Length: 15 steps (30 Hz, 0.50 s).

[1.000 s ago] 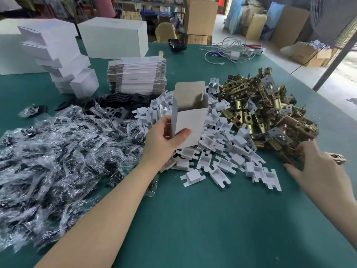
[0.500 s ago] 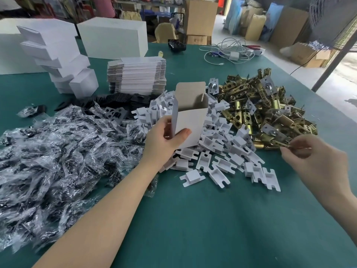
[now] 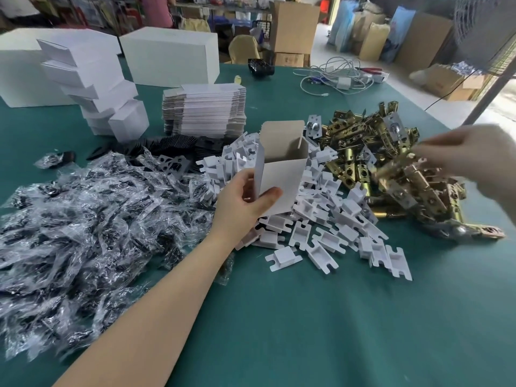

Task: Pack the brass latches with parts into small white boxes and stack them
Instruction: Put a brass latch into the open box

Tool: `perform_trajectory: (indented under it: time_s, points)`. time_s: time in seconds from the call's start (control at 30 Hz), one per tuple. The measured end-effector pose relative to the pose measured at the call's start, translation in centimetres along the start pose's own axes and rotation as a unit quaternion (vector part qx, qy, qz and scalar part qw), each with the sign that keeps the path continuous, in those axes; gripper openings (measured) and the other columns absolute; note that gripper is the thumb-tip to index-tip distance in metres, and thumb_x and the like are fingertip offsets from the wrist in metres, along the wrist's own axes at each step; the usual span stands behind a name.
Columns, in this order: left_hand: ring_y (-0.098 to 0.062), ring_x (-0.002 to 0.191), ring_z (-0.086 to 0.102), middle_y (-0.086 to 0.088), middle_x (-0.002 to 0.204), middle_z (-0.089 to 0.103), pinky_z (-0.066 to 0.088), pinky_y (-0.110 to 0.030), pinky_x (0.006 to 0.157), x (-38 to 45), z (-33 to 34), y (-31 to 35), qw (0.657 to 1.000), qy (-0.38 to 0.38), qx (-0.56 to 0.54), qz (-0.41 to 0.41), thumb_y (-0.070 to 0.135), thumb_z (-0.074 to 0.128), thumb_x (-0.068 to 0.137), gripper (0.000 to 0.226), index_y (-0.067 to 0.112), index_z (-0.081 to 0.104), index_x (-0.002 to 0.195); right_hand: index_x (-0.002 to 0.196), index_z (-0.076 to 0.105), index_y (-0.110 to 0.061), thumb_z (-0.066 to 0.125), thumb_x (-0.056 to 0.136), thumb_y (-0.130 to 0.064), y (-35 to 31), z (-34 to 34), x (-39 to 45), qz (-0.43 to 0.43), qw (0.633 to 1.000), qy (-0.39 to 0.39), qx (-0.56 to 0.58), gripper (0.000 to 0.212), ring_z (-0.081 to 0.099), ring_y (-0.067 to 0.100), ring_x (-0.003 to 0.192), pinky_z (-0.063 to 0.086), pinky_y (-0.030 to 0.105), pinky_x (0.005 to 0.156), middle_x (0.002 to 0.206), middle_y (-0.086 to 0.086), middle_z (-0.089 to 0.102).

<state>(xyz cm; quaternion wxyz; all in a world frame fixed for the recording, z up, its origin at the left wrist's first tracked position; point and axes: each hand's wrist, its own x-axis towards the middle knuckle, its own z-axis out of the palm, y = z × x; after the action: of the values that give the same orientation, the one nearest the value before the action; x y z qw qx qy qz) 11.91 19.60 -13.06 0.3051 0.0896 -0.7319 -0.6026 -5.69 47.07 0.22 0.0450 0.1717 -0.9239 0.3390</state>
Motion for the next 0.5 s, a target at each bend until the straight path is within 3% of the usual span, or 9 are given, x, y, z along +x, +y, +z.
perform_trajectory:
  time_s: [0.07,0.17,0.27,0.37,0.5]
  points:
    - [-0.001,0.089,0.068,0.025,0.096,0.071,0.056,-0.018,0.072,0.1,0.0,-0.1,1.000,0.001,-0.011,-0.006,0.026,0.080,0.082,0.030,0.040,0.059,0.098,0.090,0.071,-0.021,0.082,0.061,-0.041,-0.7,-1.7,1.4,0.072,0.982,-0.008,0.176,0.037,0.074,0.010,0.070,0.054,0.018,0.048,0.081,0.001,0.076]
    - [-0.003,0.086,0.069,0.020,0.093,0.073,0.055,-0.018,0.071,0.2,-0.1,-0.2,0.999,0.001,-0.028,-0.016,0.020,0.082,0.080,0.032,0.037,0.062,0.099,0.097,0.073,-0.023,0.084,0.053,-0.046,-1.9,-2.3,1.5,-0.030,0.961,-0.031,0.273,0.051,0.074,0.012,0.087,0.052,0.014,0.053,0.100,0.002,0.076]
    - [-0.006,0.086,0.070,0.015,0.094,0.075,0.055,-0.018,0.071,0.3,-0.2,-0.3,0.998,-0.006,-0.045,-0.035,0.019,0.083,0.078,0.032,0.031,0.063,0.101,0.095,0.075,-0.027,0.080,0.068,-0.044,-5.9,-1.6,-1.0,-0.164,0.940,-0.066,0.291,0.033,0.072,0.012,0.090,0.054,0.014,0.065,0.101,-0.001,0.075]
    - [-0.003,0.083,0.071,0.015,0.093,0.075,0.054,-0.016,0.070,0.3,-0.3,-0.3,0.998,-0.014,-0.048,-0.046,0.016,0.084,0.077,0.032,0.027,0.064,0.100,0.093,0.071,-0.029,0.074,0.075,-0.037,-10.9,-0.1,-2.6,-0.255,0.932,-0.086,0.244,0.020,0.070,0.003,0.081,0.054,0.012,0.069,0.091,-0.011,0.075]
    - [-0.003,0.080,0.071,0.015,0.089,0.076,0.054,-0.016,0.068,0.4,-0.5,-0.2,0.997,-0.021,-0.050,-0.054,0.017,0.084,0.077,0.030,0.024,0.064,0.098,0.098,0.069,-0.017,0.073,0.080,-0.018,-14.1,1.4,-2.8,-0.305,0.930,-0.148,0.145,0.018,0.066,-0.008,0.072,0.050,0.005,0.069,0.078,-0.027,0.071]
